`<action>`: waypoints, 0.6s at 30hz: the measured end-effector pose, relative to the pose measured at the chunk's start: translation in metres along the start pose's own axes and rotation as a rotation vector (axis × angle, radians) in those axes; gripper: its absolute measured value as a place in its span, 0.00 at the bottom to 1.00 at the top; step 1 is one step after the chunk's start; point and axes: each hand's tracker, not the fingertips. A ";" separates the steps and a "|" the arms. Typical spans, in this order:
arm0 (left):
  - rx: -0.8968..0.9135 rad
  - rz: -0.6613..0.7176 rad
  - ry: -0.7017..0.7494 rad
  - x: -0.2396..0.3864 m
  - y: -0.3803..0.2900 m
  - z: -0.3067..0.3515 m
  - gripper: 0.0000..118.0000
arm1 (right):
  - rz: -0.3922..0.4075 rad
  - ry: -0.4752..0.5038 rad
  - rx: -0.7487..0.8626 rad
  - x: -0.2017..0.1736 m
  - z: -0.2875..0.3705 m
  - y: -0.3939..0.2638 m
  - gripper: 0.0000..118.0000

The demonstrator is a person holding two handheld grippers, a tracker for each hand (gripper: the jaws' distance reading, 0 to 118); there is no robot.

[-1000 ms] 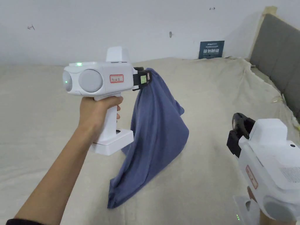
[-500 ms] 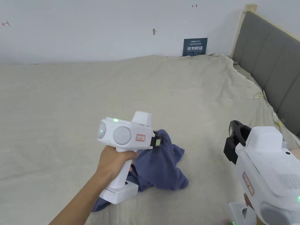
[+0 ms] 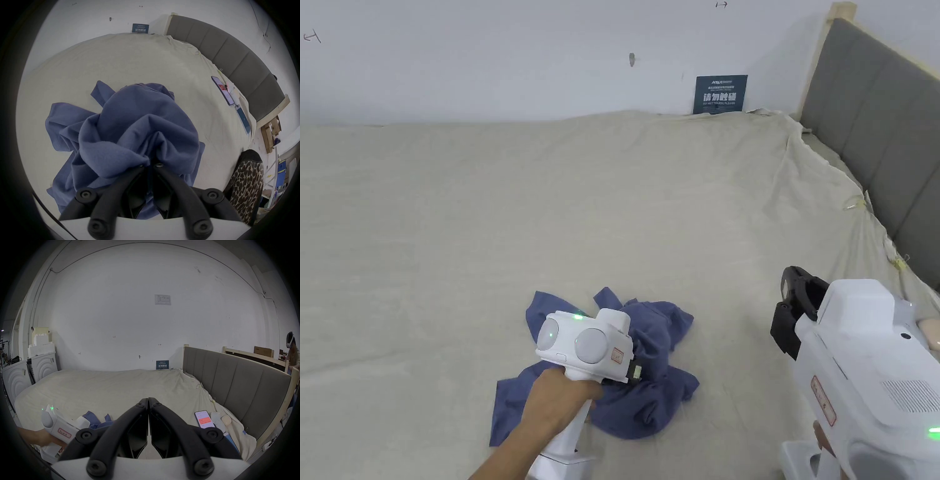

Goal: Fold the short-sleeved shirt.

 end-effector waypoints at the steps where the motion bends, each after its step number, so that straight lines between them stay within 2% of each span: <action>1: 0.009 0.003 0.001 0.000 0.001 0.004 0.16 | 0.002 -0.001 0.000 0.001 0.000 0.000 0.00; 2: 0.019 0.005 0.001 0.000 0.001 0.009 0.16 | 0.002 0.000 0.001 0.001 0.001 0.000 0.00; 4: 0.050 0.019 -0.017 0.001 0.002 0.024 0.42 | 0.001 -0.002 0.006 0.002 0.003 0.001 0.00; 6: 0.117 0.048 -0.032 0.000 0.001 0.046 0.75 | 0.000 -0.001 0.014 0.002 0.004 0.004 0.00; 7: 0.164 0.057 -0.024 0.000 0.000 0.058 0.86 | 0.000 -0.001 0.018 0.002 0.005 0.005 0.00; 8: 0.221 0.059 -0.012 -0.001 0.000 0.070 0.91 | 0.000 0.000 0.023 0.001 0.006 0.007 0.00; 14: 0.528 0.092 0.132 -0.015 -0.006 0.160 0.92 | 0.004 0.004 0.056 0.000 0.009 0.015 0.00; 18: 0.710 0.103 0.288 -0.030 -0.016 0.208 0.92 | 0.010 0.009 0.075 -0.002 0.008 0.020 0.00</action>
